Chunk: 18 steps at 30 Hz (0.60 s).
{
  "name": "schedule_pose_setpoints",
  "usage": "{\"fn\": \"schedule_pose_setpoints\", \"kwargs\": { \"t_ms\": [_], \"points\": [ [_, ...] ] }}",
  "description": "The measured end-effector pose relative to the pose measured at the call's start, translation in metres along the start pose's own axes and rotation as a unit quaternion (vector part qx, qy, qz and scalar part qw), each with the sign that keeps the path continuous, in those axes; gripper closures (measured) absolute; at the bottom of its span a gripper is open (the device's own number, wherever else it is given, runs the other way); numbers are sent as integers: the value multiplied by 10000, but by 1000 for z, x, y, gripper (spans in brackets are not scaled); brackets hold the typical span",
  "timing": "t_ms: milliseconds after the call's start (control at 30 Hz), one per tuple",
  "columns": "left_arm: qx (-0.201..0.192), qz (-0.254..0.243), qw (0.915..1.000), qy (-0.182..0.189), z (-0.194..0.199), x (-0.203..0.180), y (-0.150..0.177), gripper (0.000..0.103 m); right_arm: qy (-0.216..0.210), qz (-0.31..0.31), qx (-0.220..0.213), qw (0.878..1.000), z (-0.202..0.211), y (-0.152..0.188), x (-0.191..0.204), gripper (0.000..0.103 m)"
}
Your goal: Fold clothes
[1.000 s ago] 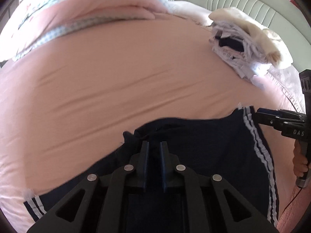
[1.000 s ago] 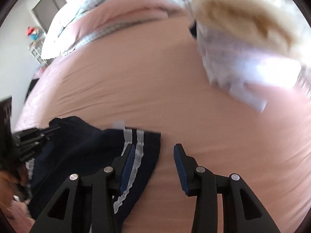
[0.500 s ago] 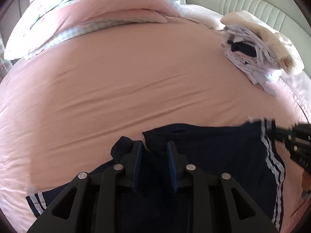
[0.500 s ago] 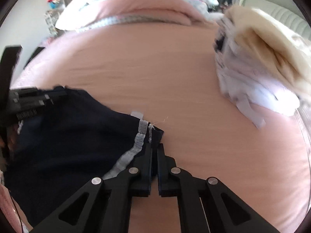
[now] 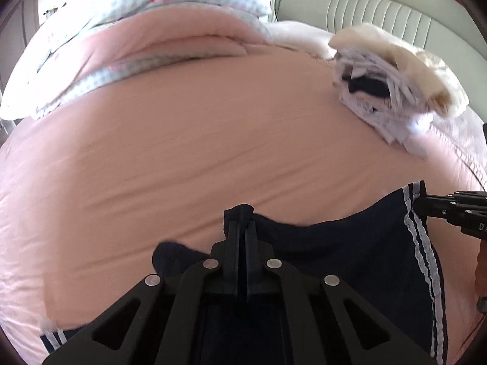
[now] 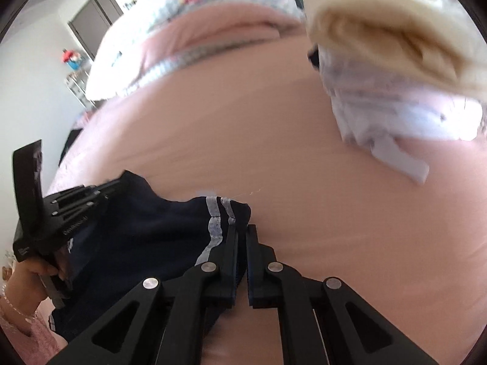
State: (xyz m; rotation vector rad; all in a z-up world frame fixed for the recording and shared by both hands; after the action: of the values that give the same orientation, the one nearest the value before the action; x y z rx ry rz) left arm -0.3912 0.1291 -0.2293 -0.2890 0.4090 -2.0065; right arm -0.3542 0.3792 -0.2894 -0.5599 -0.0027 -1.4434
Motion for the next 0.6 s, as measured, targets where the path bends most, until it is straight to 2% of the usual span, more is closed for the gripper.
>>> {"fn": "schedule_pose_setpoints", "kwargs": {
  "t_ms": [33, 67, 100, 200, 267, 333, 367, 433, 533, 567, 600],
  "points": [
    [122, 16, 9999, -73, -9, 3, 0, 99, 119, 45, 73, 9999, -5, 1, 0, 99],
    [192, 64, 9998, -38, -16, 6, 0, 98, 248, 89, 160, 9995, -11, 1, 0, 93],
    [250, 116, 9996, 18, -24, 10, 1, 98, 305, 58, 209, 9993, -12, 5, -4, 94],
    [224, 341, 9991, 99, -11, 18, -5, 97, 417, -113, 219, 9988, -6, 15, -14, 92],
    [-371, 530, 9979, 102, 20, 26, -2, 96, 431, -314, 33, 9986, 10, 19, -19, 86],
    [-734, 439, 9963, 92, 37, 25, -1, 95, 325, -377, -124, 9987, 15, 20, -16, 86],
    [-699, 285, 9970, 197, 36, 20, 2, 95, 270, -406, -202, 9986, 18, 21, -14, 86],
    [-282, 64, 9991, 313, 20, 12, 10, 95, 158, -463, -359, 9982, 23, 22, -11, 86],
    [259, -144, 9992, 258, -9, 2, 20, 95, 44, 131, -125, 9998, 16, 29, 17, 86],
    [341, -198, 9990, 208, -16, -1, 22, 95, 175, 289, 76, 9994, 8, 36, 23, 86],
    [185, -250, 9994, 121, -19, -1, 19, 95, 351, 326, 222, 9986, -2, 41, 24, 86]
  ]
}}
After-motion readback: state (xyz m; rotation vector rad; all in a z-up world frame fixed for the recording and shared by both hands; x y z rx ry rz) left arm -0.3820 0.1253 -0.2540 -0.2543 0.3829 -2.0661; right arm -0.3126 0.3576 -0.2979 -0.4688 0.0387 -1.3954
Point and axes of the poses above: each gripper's, at about its wrist camera, not at the fingertips, and z roughly against the way its jaws point, x to its left, y to its underside, the point moved 7 cm from there along -z, roughly the way its jaws point, and after that the axes turned 14 degrees about x, right-handed, at the moved point
